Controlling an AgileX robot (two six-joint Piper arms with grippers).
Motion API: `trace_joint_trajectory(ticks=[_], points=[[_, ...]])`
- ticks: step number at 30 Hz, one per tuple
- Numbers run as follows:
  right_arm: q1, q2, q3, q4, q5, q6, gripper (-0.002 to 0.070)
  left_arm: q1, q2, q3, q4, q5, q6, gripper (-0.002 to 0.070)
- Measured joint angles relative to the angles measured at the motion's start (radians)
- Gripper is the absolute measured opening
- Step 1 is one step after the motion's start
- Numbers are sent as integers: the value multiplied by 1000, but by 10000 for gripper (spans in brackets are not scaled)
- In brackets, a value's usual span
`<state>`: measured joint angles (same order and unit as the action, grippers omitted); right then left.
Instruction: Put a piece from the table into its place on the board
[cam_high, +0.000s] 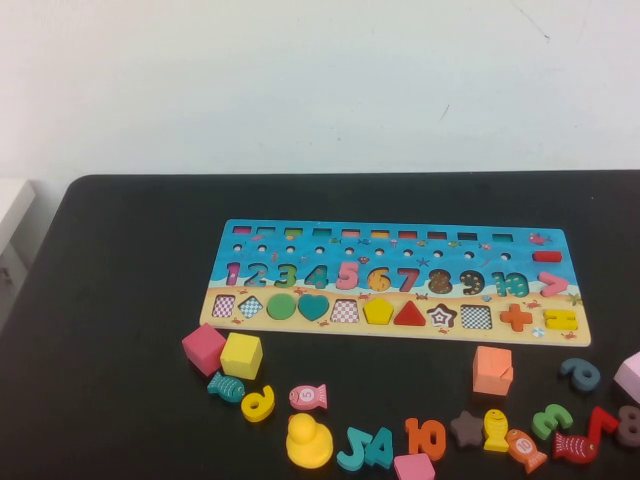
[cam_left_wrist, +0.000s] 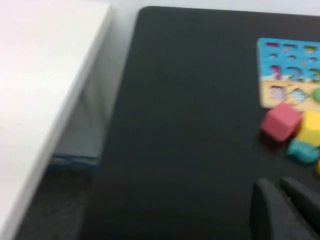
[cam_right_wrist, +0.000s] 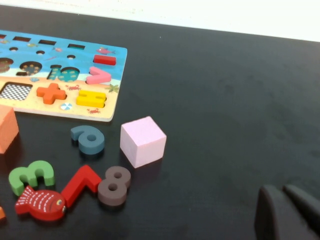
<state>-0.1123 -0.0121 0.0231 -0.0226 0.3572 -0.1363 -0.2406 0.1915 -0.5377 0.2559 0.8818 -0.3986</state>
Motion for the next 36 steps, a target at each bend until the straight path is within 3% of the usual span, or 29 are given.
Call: trace_joint_trajectory(ticks=[8, 15, 23, 26, 36], points=[[0, 0, 0, 0, 0, 0, 18, 7, 0, 111, 2, -319, 24, 0], [0, 0, 0, 0, 0, 0, 18, 18, -12, 348, 18, -631, 10, 0], [0, 0, 0, 0, 0, 0, 18, 87, -157, 556, -194, -652, 292, 0], [0, 0, 0, 0, 0, 0, 18, 110, -196, 558, -263, -586, 373, 0], [0, 0, 0, -2, 0, 0, 19, 145, -203, 556, -272, -570, 467, 0]])
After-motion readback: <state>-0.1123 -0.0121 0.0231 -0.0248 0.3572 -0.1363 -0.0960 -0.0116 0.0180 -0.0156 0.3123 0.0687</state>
